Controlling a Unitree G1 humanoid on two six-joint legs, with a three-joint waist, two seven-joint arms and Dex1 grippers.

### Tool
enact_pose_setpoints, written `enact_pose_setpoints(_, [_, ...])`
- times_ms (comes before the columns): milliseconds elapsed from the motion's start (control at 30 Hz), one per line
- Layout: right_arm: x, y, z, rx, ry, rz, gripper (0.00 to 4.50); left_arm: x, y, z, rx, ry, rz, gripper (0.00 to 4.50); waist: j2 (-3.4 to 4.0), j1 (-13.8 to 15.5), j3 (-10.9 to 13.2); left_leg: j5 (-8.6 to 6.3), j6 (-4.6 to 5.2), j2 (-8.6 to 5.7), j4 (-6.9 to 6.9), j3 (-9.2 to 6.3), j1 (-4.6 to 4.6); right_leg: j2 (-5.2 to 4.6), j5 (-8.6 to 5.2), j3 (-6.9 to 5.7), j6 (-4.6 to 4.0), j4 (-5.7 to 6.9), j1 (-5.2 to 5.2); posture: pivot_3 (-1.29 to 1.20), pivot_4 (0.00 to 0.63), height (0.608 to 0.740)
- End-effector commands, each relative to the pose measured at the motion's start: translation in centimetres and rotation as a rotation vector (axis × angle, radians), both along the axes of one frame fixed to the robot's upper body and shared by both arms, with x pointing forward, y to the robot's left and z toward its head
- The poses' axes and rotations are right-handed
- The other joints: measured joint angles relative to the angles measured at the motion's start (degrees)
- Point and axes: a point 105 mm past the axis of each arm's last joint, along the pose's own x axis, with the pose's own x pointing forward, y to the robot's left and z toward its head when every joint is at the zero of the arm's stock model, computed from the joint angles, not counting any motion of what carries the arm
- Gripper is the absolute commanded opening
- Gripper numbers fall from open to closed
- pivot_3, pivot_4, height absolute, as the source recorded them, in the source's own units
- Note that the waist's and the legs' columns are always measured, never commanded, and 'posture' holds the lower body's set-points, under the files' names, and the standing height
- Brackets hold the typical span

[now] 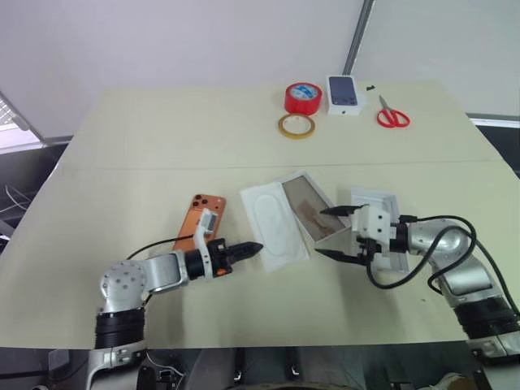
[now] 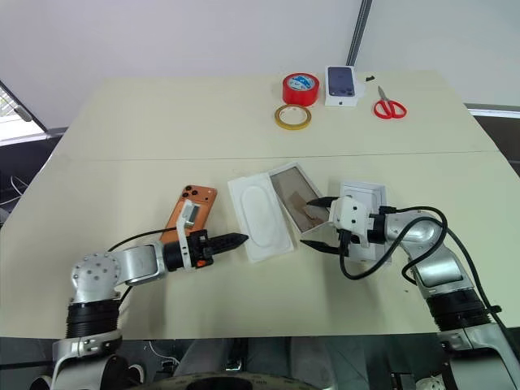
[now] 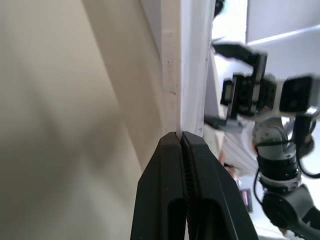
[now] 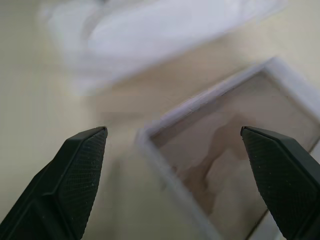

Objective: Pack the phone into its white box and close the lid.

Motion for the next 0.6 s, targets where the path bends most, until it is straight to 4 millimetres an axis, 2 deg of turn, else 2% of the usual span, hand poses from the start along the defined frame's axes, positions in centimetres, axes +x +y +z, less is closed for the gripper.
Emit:
enact_pose_setpoints(33, [0.6, -0.2, 0.5, -0.058, -0.024, 0.059, 4.50, 0.9, 1.2, 0.6, 0.012, -0.016, 0.056, 0.01, 0.03, 0.0, 0.0, 0.00, -0.01, 0.00, 0.00, 0.00, 0.00, 0.00, 0.00, 0.00, 0.00, 0.00, 0.00, 0.00, 0.150, 0.740])
enact_pose_setpoints(67, [0.8, -0.2, 0.6, -0.053, -0.007, 0.061, 4.50, 1.0, 1.1, 0.8, 0.010, -0.022, 0.059, 0.01, -0.02, 0.1, 0.1, 0.01, -0.02, 0.00, 0.00, 0.00, 0.00, 0.00, 0.00, 0.00, 0.00, 0.00, -0.01, 0.00, 0.150, 0.740])
enact_pose_setpoints(167, [1.5, -0.2, 0.5, -0.086, -0.004, 0.088, 3.62, 1.4, 1.0, 1.3, 0.003, -0.043, 0.079, 0.00, -0.08, 0.2, 0.1, 0.02, -0.04, 0.00, 0.00, 0.00, -0.03, 0.00, 0.01, -0.01, 0.01, -0.01, -0.02, 0.00, 0.150, 0.740])
enact_pose_setpoints(400, [1.3, 1.7, 0.1, -0.051, 0.039, 0.151, 0.02, 2.0, 0.1, 2.9, -0.042, -0.086, 0.100, 0.00, -0.14, 0.3, 0.1, 0.02, -0.05, 0.00, 0.00, -0.01, -0.10, 0.00, 0.01, -0.01, 0.02, -0.02, -0.06, 0.00, 0.150, 0.740])
enact_pose_setpoints(600, [0.1, 5.5, 0.8, 0.070, 0.035, 0.172, 0.02, 2.7, 0.0, 4.3, -0.085, -0.100, 0.125, 0.00, -0.14, 0.2, 0.1, 0.04, -0.08, 0.00, -0.01, -0.01, -0.14, 0.00, 0.01, -0.01, 0.03, 0.02, -0.14, 0.00, 0.150, 0.740])
